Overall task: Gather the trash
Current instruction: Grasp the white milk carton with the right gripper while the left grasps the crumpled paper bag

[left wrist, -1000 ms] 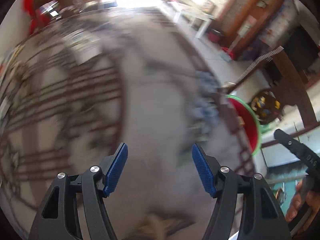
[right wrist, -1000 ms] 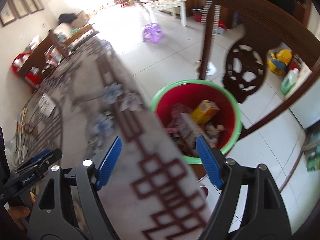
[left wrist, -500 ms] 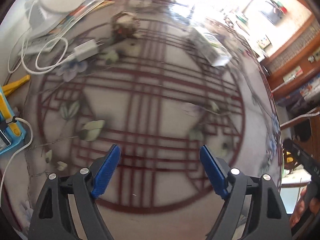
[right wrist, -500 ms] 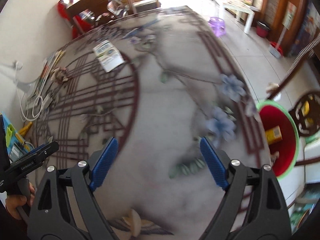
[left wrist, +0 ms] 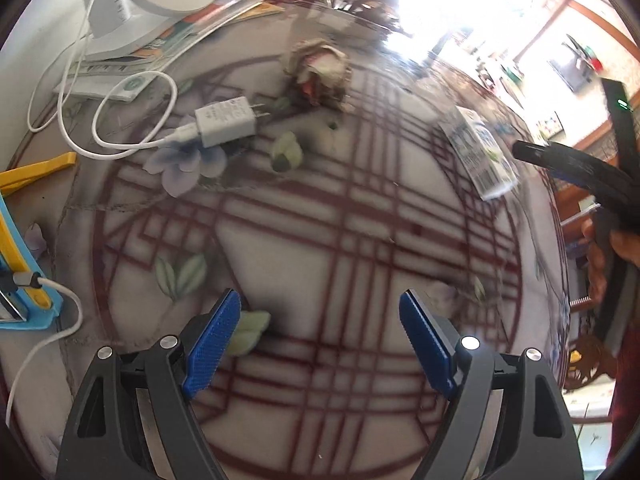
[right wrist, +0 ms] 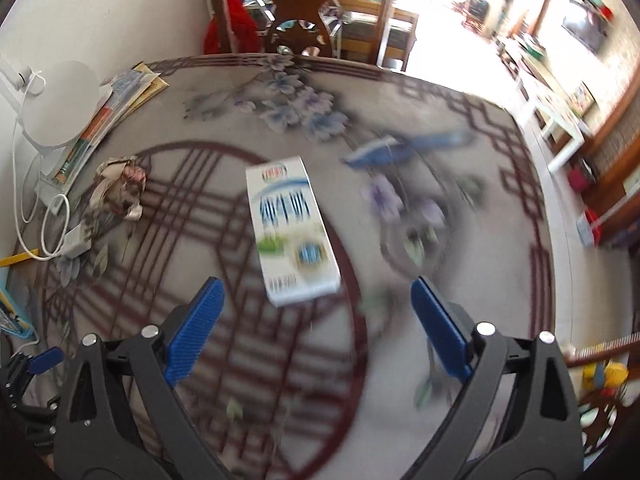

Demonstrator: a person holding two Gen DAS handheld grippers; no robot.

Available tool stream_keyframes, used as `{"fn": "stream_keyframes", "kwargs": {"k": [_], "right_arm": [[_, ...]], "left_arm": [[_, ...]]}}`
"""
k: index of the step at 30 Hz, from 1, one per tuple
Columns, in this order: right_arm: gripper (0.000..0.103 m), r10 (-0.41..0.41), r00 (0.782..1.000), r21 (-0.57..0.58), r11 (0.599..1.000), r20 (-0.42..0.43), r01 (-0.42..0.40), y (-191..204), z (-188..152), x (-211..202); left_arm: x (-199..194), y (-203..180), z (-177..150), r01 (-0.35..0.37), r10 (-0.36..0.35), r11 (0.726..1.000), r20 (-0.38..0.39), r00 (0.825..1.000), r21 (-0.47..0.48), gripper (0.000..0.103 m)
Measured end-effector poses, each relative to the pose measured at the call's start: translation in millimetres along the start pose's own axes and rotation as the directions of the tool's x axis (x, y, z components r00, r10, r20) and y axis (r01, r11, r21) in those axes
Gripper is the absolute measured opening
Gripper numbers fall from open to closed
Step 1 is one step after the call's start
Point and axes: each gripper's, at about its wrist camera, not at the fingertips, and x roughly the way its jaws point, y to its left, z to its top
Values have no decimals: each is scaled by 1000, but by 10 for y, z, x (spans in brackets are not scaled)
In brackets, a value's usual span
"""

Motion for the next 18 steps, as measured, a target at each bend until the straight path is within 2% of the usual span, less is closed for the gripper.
{"fn": "stream_keyframes", "kwargs": {"k": [2, 4, 7, 10, 11, 14, 15, 18], "right_arm": [[94, -11, 1000, -30, 999, -21, 10, 48, 162, 196], [94, 12, 999, -51, 999, -49, -15, 97, 308, 404], [94, 25, 994, -87, 996, -110, -35, 186, 399, 636], [94, 8, 991, -111, 994, -133, -23, 225, 414, 768], [90, 18, 990, -107, 994, -143, -33, 222, 415, 795], [59, 50, 983, -100, 993, -178, -69, 215, 402, 843], [53, 62, 980, -97, 992, -191, -81, 218, 389, 863], [52, 57, 981, -93, 993, -187, -76, 204, 299, 789]], "left_arm": [[10, 24, 37, -5, 5, 1000, 8, 1000, -17, 78], [20, 48, 71, -7, 7, 999, 16, 1000, -31, 78], [49, 64, 107, -8, 9, 999, 19, 1000, -53, 78], [78, 44, 138, -11, 12, 999, 20, 1000, -52, 78], [82, 33, 148, -11, 12, 999, 20, 1000, -48, 78], [96, -7, 184, -7, 8, 999, 24, 1000, -40, 78], [98, -27, 196, -5, 6, 999, 27, 1000, -37, 78], [99, -77, 246, 3, -2, 1000, 38, 999, -29, 78]]}}
